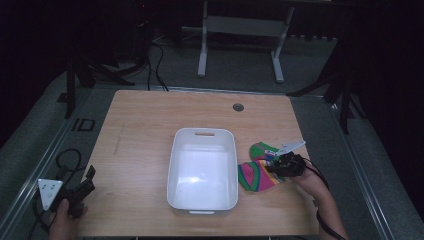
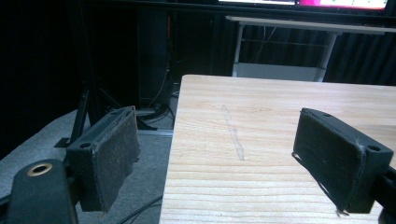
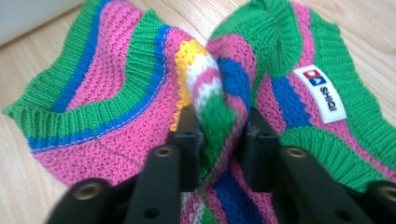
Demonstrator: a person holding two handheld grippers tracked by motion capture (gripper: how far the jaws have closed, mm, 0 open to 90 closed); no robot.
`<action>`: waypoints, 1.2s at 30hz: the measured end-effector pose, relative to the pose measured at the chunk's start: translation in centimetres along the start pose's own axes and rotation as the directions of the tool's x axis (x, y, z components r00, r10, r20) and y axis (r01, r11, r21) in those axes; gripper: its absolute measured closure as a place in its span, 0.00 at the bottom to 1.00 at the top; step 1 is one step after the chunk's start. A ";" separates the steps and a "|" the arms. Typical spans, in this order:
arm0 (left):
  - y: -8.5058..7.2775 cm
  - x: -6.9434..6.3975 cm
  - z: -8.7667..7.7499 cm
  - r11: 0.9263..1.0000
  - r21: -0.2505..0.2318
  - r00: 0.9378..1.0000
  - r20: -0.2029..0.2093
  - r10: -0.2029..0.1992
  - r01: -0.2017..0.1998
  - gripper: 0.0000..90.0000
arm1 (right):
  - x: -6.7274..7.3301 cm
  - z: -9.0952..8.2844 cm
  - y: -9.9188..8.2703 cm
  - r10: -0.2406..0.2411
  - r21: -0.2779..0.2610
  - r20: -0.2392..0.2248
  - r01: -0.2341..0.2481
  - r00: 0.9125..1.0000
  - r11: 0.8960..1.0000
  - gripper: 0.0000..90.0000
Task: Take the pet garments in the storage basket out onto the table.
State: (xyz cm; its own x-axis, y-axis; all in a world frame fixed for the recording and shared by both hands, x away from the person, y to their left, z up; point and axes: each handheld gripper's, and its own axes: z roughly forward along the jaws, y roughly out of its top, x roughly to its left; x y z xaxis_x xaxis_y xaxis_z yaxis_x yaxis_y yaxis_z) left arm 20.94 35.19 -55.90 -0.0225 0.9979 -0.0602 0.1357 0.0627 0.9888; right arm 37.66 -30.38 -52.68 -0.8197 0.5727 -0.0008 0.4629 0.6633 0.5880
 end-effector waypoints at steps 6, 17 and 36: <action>0.0 0.0 0.0 1.000 0.001 1.000 0.001 0.002 -0.002 0.16 | 0.3 -2.4 0.3 -0.003 -0.081 0.041 0.007 0.999 0.997 0.47; 0.0 0.0 0.0 1.000 -0.001 1.000 0.004 0.002 -0.002 0.16 | -0.8 -4.6 -2.3 0.147 -0.206 0.132 -0.118 0.980 0.971 0.14; 0.0 0.1 0.0 1.000 -0.001 1.000 0.002 -0.003 0.003 0.16 | -0.1 -4.9 -9.7 0.480 -0.487 0.342 -0.285 0.808 0.826 0.14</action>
State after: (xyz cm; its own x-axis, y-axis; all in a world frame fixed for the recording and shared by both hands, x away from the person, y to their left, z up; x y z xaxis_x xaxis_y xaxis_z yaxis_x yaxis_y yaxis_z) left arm 20.92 35.24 -55.91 -0.0205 0.9978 -0.0638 0.1343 0.0660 0.9887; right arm 31.57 -39.25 -54.43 -0.3246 0.9458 0.0055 0.4518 0.1499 0.8794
